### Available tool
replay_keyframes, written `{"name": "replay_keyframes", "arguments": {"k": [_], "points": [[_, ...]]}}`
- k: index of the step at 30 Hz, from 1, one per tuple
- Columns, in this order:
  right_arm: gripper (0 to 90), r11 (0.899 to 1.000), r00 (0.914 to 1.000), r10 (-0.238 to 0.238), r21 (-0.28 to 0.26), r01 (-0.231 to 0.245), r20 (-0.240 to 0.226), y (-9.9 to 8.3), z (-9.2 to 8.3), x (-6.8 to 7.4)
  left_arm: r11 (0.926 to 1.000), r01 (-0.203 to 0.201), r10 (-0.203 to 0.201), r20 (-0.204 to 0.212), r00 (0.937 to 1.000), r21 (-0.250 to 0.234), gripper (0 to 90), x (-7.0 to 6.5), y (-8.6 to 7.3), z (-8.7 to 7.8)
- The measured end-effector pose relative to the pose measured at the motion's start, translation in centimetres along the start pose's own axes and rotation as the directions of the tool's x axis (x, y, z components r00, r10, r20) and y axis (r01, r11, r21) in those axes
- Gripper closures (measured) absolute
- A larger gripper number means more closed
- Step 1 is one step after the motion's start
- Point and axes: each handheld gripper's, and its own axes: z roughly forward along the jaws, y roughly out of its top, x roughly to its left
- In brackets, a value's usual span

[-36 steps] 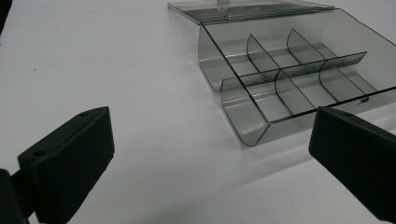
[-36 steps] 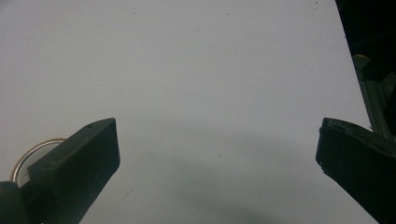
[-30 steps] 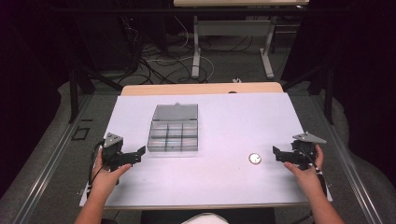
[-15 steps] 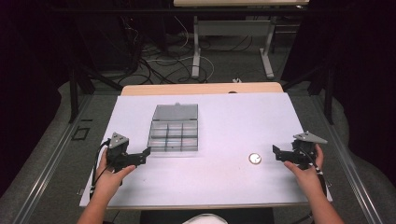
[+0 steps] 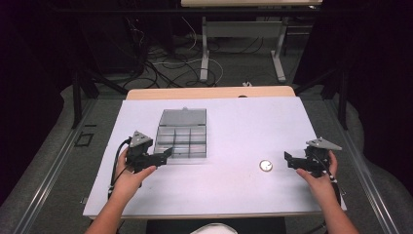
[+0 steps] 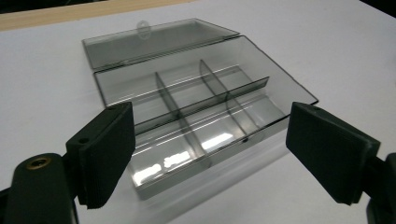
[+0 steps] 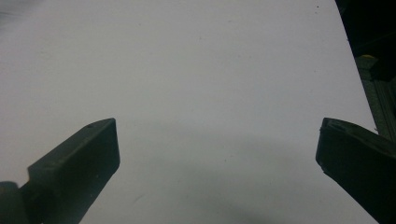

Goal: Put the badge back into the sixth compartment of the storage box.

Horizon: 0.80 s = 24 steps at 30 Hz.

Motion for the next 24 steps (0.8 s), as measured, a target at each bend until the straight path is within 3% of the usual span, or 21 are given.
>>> {"name": "replay_keyframes", "arguments": {"k": [6,9,10,11,12,13,16,17,18,20,24], "points": [[0.0,1.0,1.0,0.001,-0.009,-0.001,0.007,0.1,-0.1,-0.1,0.9994,-0.034,0.034,0.038,0.9987,0.004,18.5,-2.4,1.4,1.5],[0.0,1.0,0.9999,0.012,-0.01,-0.012,-0.002,0.0,-0.2,-0.2,0.9984,-0.055,0.055,0.069,0.9961,0.006,20.2,-4.3,2.5,2.7],[0.0,1.0,1.0,0.007,-0.01,-0.007,-0.005,0.0,-0.2,-0.3,0.9984,-0.055,0.055,0.069,0.9961,0.006,20.3,-4.3,2.5,2.7],[0.0,1.0,0.9999,0.009,-0.01,-0.009,-0.005,0.0,-0.2,-0.4,0.998,-0.064,0.063,0.077,0.995,0.002,20.5,-5.3,3.0,3.4],[0.0,1.0,1.0,0.009,-0.012,-0.009,0.001,0.0,-0.1,-0.4,0.998,-0.064,0.063,0.077,0.995,0.002,20.5,-5.3,3.0,3.4],[0.0,1.0,1.0,0.01,-0.017,-0.01,0.0,0.0,-0.1,-0.4,0.9976,-0.07,0.069,0.096,0.9929,0.004,20.5,-6.2,3.4,4.0],[0.0,1.0,0.9998,0.017,-0.01,-0.017,-0.005,0.0,-0.2,-0.4,0.997,-0.077,0.076,0.108,0.9912,0.004,21.5,-7.0,3.8,4.6],[0.0,1.0,0.9999,0.013,-0.013,-0.014,-0.005,0.0,-0.3,-0.5,0.9941,-0.107,0.105,0.126,0.9864,0.014,21.8,-7.9,4.2,5.1],[0.0,1.0,0.9999,0.016,-0.026,-0.016,0.003,0.0,-0.2,-0.5,0.9937,-0.112,0.109,0.134,0.9849,0.012,21.9,-8.3,4.4,5.4],[0.0,1.0,0.9999,0.016,-0.017,-0.017,-0.001,0.0,-0.3,-0.6,0.992,-0.126,0.123,0.144,0.9819,0.009,21.9,-9.1,4.7,5.9],[0.0,0.999,0.9996,0.028,-0.015,-0.028,-0.001,0.0,-0.3,-0.6,0.9915,-0.13,0.129,0.139,0.9819,-0.002,21.8,-10.4,5.3,6.8]]}}
